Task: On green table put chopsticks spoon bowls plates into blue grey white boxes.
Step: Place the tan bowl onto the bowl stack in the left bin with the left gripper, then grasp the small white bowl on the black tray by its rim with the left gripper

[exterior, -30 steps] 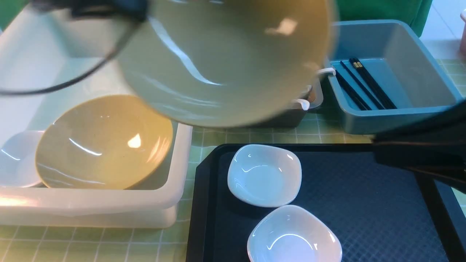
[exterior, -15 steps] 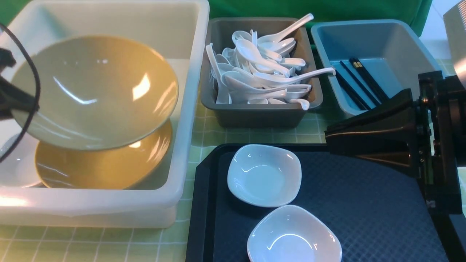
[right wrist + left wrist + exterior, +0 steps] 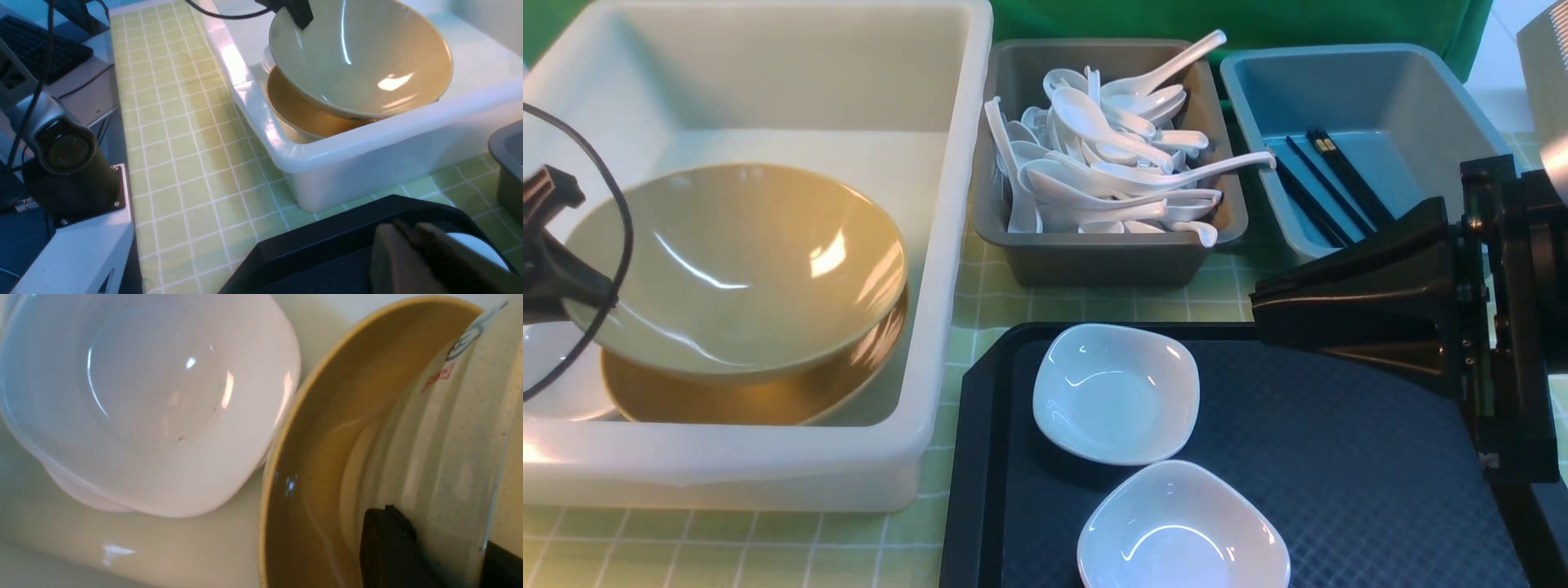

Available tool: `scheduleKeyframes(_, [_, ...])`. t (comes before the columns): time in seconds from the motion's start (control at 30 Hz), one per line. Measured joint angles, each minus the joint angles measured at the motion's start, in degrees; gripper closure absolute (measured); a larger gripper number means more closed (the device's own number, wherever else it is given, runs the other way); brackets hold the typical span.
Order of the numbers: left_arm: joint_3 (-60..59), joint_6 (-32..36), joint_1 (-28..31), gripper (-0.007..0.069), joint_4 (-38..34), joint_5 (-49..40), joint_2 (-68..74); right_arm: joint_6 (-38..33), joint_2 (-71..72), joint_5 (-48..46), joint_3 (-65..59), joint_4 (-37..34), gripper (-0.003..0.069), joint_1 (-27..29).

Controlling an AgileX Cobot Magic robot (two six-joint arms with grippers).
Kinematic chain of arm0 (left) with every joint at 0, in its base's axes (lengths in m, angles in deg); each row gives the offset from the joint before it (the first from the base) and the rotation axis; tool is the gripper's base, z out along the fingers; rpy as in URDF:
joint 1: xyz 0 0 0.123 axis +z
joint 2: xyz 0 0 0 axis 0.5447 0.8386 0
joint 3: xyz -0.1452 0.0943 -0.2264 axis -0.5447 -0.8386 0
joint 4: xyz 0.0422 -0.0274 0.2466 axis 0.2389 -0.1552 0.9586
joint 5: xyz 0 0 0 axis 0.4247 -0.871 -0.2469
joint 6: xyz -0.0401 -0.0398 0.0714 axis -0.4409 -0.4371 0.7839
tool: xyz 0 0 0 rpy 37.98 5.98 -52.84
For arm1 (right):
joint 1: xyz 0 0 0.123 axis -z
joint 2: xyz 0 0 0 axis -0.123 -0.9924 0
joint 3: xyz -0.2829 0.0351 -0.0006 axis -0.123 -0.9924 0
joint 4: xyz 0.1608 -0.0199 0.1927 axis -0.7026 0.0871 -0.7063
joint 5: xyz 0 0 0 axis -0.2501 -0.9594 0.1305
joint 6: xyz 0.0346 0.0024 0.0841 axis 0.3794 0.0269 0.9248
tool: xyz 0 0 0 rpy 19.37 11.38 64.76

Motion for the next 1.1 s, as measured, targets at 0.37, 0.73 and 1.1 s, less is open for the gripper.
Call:
scheduleKeyframes(0.37, [0.0, -9.3, -3.5, 0.0482, 8.4, 0.9, 0.4, 0.0, 0.0, 0.2, 0.0, 0.0, 0.0589, 0.0])
scheduleKeyframes(0.73, [7.6, -12.9, -3.5, 0.0144, 12.1, -4.0, -0.3, 0.0, 0.0, -0.1, 0.0, 0.0, 0.058, 0.0])
scheduleKeyframes(1.1, [15.7, 1.7, -22.7, 0.0118, 5.1, -12.9, -5.7, 9.5, 0.0, -1.1, 0.0, 7.9, 0.0566, 0.9])
